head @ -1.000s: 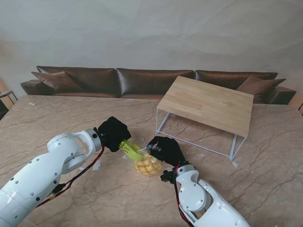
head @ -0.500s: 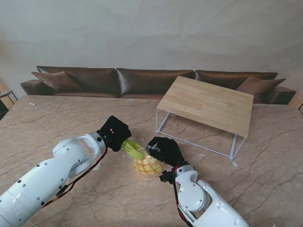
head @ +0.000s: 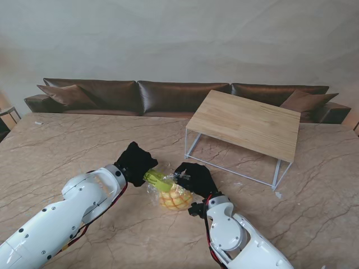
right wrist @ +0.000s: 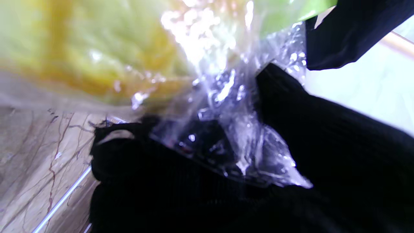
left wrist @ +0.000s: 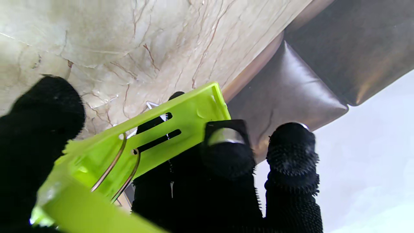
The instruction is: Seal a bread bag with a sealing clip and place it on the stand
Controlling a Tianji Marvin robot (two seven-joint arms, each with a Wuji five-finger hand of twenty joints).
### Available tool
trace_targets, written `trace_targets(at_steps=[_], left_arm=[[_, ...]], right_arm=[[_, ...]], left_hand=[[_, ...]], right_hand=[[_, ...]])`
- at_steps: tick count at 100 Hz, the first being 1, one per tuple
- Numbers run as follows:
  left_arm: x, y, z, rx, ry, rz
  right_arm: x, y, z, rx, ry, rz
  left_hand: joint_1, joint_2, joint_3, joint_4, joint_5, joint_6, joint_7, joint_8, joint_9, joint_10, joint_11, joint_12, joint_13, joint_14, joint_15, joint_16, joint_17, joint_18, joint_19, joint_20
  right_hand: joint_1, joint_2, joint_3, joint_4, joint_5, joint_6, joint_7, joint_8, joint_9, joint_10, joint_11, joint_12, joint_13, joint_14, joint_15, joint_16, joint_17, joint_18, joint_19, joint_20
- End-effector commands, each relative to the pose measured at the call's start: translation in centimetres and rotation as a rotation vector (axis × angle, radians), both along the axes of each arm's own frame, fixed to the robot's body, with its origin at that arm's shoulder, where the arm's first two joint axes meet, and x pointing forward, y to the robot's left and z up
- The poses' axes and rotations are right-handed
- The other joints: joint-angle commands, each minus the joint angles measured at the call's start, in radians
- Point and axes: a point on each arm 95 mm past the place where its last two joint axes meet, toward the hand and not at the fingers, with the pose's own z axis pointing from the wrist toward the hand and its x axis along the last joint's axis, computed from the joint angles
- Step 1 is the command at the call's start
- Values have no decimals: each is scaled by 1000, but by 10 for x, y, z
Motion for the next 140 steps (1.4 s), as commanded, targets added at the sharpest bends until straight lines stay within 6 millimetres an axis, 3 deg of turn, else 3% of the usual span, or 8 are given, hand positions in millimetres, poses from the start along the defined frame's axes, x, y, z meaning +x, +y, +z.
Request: trace_targets(at_steps=[1,15,25,33,48,76,100,140], left_arm=[[-7,-3,-2,-5,21,-6],[-12,2,-1,-92,42,1],[-16,6,2,-162,63,11],[-21,11,4,-233,104,41],[-27,28,10,-389,143,96],[-34,71,1,-658,148,262],[-31,98,-28,-748,157,390],[-23,108,-47,-787,163,402]], right_arm=[[-1,3,1,5,5,4],[-1,3,1,-4,5,8],[1,3,2,-7,-3,3],[2,4,3,-6,-9,-1],[4,5,7,4,-17,-5],[6,2,32,42,-38,-19],[9,-9,71,56,-77,-45],[28,-58,160,93,-100,-191]], left_hand=[[-46,1,-47,-28,-72,25,-17,-105,-75,30,-23,-117,28,-48,-163,56,-89,-8,-75,23],[-85,26,-104,-32,-96,119,-378,-536,-211,79,-150,-349,-139,111,-678,-38,-287,83,-305,10],[-105,48,-137,-33,-101,150,-571,-733,-293,107,-249,-468,-332,184,-1039,-333,-425,128,-491,-38],[-116,92,-184,-27,-138,173,-715,-817,-421,129,-328,-554,-582,215,-1183,-532,-579,132,-694,-180],[-126,178,-271,-10,-186,216,-853,-892,-578,141,-397,-601,-828,137,-1223,-640,-751,23,-934,-350],[-78,279,-393,21,-167,275,-919,-931,-604,161,-398,-604,-875,101,-1209,-653,-743,-132,-962,-370],[-59,285,-403,29,-148,281,-917,-931,-591,168,-397,-603,-867,108,-1204,-651,-734,-149,-952,-365],[-34,306,-411,46,-153,260,-893,-916,-584,153,-398,-604,-856,89,-1211,-650,-736,-141,-954,-364]], right_hand=[[4,-13,53,22,25,-70,22,58,19,9,-17,-30,19,5,-39,-27,6,8,25,18],[9,-24,61,30,27,-83,26,74,33,6,-32,-79,25,7,-67,-50,38,13,29,7],[9,-32,71,37,31,-96,34,106,24,12,5,-63,24,7,-20,-33,48,13,52,13],[11,-34,71,38,28,-105,33,124,19,14,17,-54,23,8,-6,-25,50,8,57,17],[13,-32,67,35,27,-109,29,134,16,16,18,-52,21,7,-12,-26,50,4,53,15],[17,-33,68,31,30,-108,25,147,22,20,15,-45,22,1,-10,-20,68,7,38,10],[19,-33,68,28,34,-108,22,155,24,22,8,-37,22,-2,-13,-17,68,7,35,10],[22,-27,59,28,33,-101,13,149,25,25,0,-29,22,2,-10,-10,70,9,30,12]])
